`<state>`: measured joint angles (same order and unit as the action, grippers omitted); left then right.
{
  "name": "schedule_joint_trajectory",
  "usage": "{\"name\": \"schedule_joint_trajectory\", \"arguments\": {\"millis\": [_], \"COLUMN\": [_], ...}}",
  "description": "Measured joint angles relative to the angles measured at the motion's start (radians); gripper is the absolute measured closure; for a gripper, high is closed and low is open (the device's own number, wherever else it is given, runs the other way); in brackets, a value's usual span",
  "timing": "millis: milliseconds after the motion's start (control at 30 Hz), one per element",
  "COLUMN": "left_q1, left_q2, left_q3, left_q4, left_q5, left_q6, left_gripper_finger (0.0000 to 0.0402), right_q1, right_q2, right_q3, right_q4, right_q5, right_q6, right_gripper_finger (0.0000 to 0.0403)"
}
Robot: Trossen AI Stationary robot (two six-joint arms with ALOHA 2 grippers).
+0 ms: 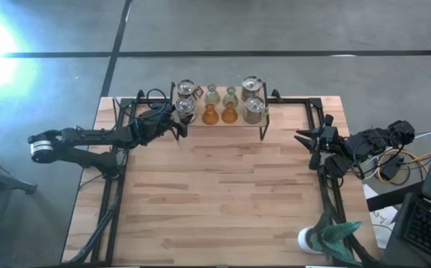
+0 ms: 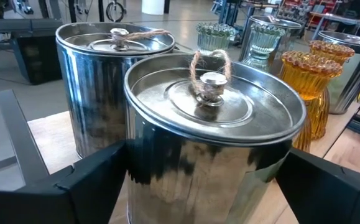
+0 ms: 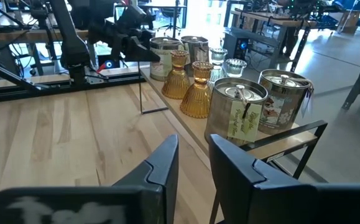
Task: Pick & Place candle stick holders
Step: Put the green scented candle on the shelf aligned with the brown scented candle
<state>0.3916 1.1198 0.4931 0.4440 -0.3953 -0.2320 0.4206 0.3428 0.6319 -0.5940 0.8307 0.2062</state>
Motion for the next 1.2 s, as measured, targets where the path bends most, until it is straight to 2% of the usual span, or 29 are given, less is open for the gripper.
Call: {"name": "schedule_joint_trajectory", "arguments": {"millis": [400, 967, 1200], "left_q1": [0.0, 0.0, 0.0], "left_q2": [0.001, 0.002, -0.003], "left_q3": [0.0, -0.002, -0.002], "left_q4": [-0.005, 0.001, 0.002], "left_q5": [-0.017, -0.018, -0.016], "left_q6": [0.0, 0.026, 0.026], "left_gripper_finger": [0.0014, 0.0002, 0.0002], "right_q1": [0.0, 0.0, 0.0], "right_q2": [0.0, 0.0, 0.0], "right_q3": [0.0, 0.0, 0.0], "right_q4": [0.0, 0.0, 0.0], "right_q5": [0.0, 0.0, 0.0], "right_q6": [0.0, 0.0, 0.0], "right_gripper_finger": [0.0337, 0.0312, 0.032]}}
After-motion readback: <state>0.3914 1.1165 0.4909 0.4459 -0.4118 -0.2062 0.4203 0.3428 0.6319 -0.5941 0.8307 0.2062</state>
